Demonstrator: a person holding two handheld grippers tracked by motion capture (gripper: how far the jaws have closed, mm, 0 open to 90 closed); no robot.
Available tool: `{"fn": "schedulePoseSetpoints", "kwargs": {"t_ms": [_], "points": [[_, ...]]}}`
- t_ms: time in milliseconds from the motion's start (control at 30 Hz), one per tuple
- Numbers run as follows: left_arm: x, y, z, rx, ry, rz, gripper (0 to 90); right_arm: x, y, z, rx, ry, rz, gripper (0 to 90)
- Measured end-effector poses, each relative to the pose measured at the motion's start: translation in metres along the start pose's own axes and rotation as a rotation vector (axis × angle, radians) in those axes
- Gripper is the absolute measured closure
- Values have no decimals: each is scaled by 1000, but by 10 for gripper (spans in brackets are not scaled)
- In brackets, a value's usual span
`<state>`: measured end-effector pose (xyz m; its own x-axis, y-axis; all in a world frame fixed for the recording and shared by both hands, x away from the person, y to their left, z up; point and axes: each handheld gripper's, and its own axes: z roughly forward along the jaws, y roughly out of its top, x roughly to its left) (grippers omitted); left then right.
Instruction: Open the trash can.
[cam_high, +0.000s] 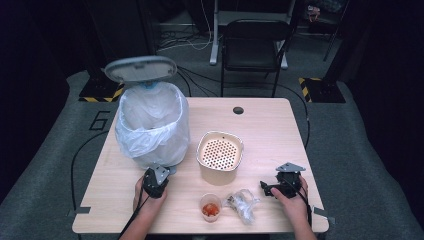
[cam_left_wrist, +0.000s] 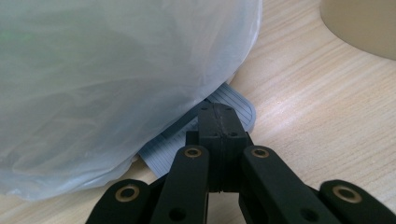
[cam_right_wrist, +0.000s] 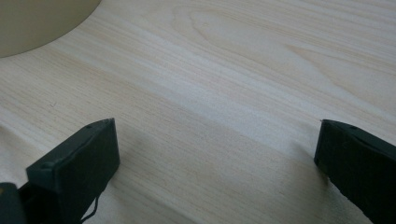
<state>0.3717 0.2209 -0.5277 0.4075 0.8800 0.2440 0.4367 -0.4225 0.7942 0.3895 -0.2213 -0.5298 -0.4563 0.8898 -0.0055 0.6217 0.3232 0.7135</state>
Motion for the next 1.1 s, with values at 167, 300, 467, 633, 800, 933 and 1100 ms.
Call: {"fn": "schedulePoseSetpoints", "kwargs": {"t_ms": [167, 300, 467, 633, 800, 933, 1100], "points": [[0, 0, 0, 0, 7, 0, 900, 0, 0, 0, -1, 1, 2, 0], [-1, 0, 1, -9, 12, -8, 900, 0, 0, 0, -1, 0, 3, 0], [1, 0, 0, -1, -7, -19, 900, 2, 0, 0, -6, -5, 24, 1], [2, 0, 0, -7, -14, -38, 900, 3, 0, -1, -8, -11, 33, 15], [1, 0, 0, -7, -7, -28, 900, 0, -1, -6, -28, -11, 36, 153], [3, 0, 0, -8, -20, -42, 900, 2, 1, -10, -7, 8, 54, 183], [2, 0, 1, -10, -12, -35, 900, 13, 7, -27, -32, 51, 35, 208]]}}
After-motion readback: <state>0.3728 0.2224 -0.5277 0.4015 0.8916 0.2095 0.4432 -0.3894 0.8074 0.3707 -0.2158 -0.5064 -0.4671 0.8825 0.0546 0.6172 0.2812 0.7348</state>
